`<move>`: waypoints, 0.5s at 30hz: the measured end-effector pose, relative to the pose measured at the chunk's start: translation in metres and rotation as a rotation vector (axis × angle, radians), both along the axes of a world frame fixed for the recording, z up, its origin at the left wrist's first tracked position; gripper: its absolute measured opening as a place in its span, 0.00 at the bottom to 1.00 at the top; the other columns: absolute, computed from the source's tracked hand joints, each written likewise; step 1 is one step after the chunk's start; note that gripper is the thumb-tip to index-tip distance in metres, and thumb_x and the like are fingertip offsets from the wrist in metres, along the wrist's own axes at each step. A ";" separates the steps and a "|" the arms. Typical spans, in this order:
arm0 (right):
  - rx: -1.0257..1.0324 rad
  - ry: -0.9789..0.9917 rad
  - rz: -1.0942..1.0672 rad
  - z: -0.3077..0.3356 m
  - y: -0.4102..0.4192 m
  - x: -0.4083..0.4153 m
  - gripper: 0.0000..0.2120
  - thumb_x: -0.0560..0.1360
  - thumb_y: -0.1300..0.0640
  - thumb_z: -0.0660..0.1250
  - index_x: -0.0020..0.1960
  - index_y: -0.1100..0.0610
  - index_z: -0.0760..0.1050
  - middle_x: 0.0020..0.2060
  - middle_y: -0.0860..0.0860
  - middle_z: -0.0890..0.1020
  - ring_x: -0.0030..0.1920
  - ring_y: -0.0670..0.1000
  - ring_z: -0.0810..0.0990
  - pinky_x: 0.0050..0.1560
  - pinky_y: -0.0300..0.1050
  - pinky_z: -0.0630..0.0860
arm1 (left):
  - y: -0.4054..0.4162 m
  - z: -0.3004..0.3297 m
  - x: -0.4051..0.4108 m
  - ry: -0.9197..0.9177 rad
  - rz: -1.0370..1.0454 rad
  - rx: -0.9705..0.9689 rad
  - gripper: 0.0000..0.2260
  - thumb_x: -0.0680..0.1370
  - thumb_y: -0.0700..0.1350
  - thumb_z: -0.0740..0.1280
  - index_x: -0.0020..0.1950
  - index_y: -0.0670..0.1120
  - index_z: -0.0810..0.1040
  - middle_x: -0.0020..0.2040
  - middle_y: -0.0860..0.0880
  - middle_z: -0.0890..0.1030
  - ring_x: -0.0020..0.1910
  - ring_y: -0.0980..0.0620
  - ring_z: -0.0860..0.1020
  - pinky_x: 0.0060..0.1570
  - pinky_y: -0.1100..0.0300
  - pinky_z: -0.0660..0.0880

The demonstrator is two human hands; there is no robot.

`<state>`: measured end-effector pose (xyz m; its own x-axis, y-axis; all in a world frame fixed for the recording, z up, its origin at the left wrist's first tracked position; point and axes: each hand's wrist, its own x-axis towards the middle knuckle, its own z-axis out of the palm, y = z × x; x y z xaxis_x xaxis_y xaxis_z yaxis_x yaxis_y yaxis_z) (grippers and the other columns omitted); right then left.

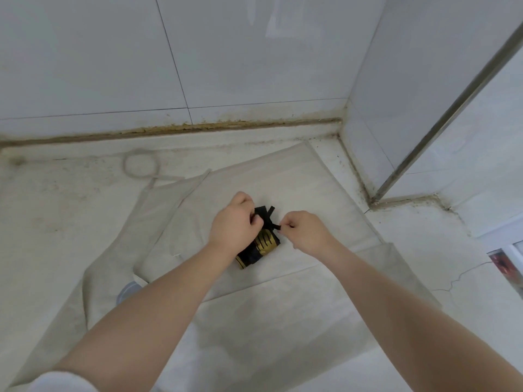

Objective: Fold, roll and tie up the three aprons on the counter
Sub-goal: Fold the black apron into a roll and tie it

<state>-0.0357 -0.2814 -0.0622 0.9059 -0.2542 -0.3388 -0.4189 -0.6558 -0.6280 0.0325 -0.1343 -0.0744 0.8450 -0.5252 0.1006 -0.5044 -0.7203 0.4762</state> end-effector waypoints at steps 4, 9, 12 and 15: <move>0.027 -0.231 -0.065 0.004 0.010 0.002 0.13 0.77 0.58 0.64 0.35 0.60 0.70 0.30 0.50 0.71 0.37 0.52 0.73 0.36 0.41 0.64 | -0.015 0.010 -0.005 0.312 0.160 -0.393 0.06 0.75 0.38 0.65 0.39 0.39 0.77 0.40 0.50 0.78 0.38 0.53 0.74 0.40 0.60 0.70; 0.774 -0.478 -0.500 0.024 0.016 0.008 0.13 0.74 0.70 0.58 0.36 0.59 0.75 0.31 0.50 0.73 0.29 0.43 0.71 0.31 0.35 0.68 | -0.014 0.028 -0.010 1.193 0.303 -1.238 0.12 0.78 0.33 0.57 0.36 0.43 0.68 0.41 0.48 0.83 0.23 0.57 0.66 0.20 0.68 0.60; 1.241 -0.375 -0.601 0.034 0.010 0.011 0.13 0.76 0.66 0.56 0.36 0.60 0.73 0.24 0.50 0.67 0.22 0.44 0.62 0.24 0.35 0.59 | -0.015 0.040 -0.007 1.393 0.283 -1.469 0.11 0.79 0.36 0.54 0.37 0.44 0.65 0.34 0.49 0.80 0.19 0.58 0.64 0.17 0.69 0.57; 1.117 -0.281 -0.491 0.040 0.007 0.013 0.16 0.77 0.64 0.56 0.31 0.56 0.63 0.20 0.47 0.65 0.21 0.45 0.58 0.27 0.40 0.55 | -0.017 0.046 -0.007 1.369 0.278 -1.280 0.12 0.79 0.37 0.51 0.36 0.46 0.61 0.27 0.51 0.71 0.18 0.57 0.59 0.19 0.66 0.52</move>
